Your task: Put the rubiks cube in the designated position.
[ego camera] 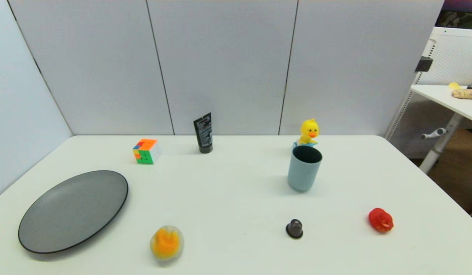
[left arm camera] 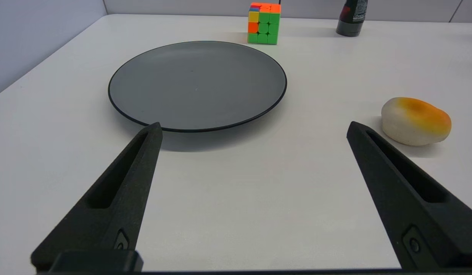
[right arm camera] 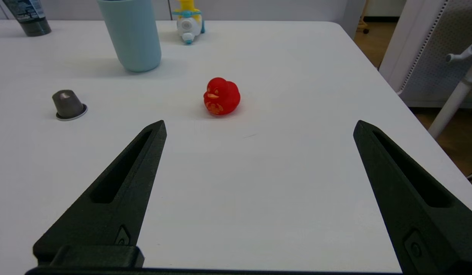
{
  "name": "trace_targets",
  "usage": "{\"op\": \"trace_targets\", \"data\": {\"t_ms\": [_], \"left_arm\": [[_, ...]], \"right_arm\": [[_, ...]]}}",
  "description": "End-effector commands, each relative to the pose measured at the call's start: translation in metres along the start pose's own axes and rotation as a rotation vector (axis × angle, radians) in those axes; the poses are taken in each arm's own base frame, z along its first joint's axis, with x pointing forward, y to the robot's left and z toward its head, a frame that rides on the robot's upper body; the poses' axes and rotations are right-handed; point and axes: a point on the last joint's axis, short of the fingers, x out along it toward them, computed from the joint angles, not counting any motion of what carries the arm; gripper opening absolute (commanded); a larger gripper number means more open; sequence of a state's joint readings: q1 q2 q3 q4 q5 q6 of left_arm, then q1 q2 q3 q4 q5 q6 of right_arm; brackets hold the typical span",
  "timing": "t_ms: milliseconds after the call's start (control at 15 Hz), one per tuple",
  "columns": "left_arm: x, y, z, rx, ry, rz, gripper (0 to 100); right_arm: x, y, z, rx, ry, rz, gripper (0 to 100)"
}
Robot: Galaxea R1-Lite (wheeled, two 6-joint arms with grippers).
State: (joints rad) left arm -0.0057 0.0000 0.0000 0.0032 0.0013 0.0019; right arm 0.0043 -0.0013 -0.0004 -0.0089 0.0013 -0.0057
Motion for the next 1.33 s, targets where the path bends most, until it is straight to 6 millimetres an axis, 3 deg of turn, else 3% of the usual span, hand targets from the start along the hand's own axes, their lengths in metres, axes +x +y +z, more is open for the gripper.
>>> {"op": "trace_targets", "data": {"t_ms": [67,600,667,800,1000,1133,1333], "left_arm": [[0.0,0.0,0.0,0.0,0.001,0.0,100],[0.0,0.0,0.0,-0.003,0.001,0.004,100],[0.0,0.0,0.006,-0.005,0.003,0.006,100],[0.013,0.0,0.055,0.01,0.061,-0.001,100],[0.061,0.0,0.124,0.069,0.164,-0.015,100],[0.116,-0.001,0.161,0.072,0.244,-0.028,100],[0.206,-0.005,0.191,0.115,0.322,-0.067,100]], "right_arm": [[0.0,0.0,0.0,0.0,0.001,0.001,100],[0.0,0.0,0.0,0.0,0.001,-0.001,100],[0.0,0.0,0.0,0.0,0.001,0.001,100],[0.0,0.0,0.0,0.0,0.001,0.001,100],[0.0,0.0,0.0,0.0,0.001,0.001,100],[0.0,0.0,0.0,0.0,0.001,0.001,100],[0.0,0.0,0.0,0.0,0.0,0.001,100]]}}
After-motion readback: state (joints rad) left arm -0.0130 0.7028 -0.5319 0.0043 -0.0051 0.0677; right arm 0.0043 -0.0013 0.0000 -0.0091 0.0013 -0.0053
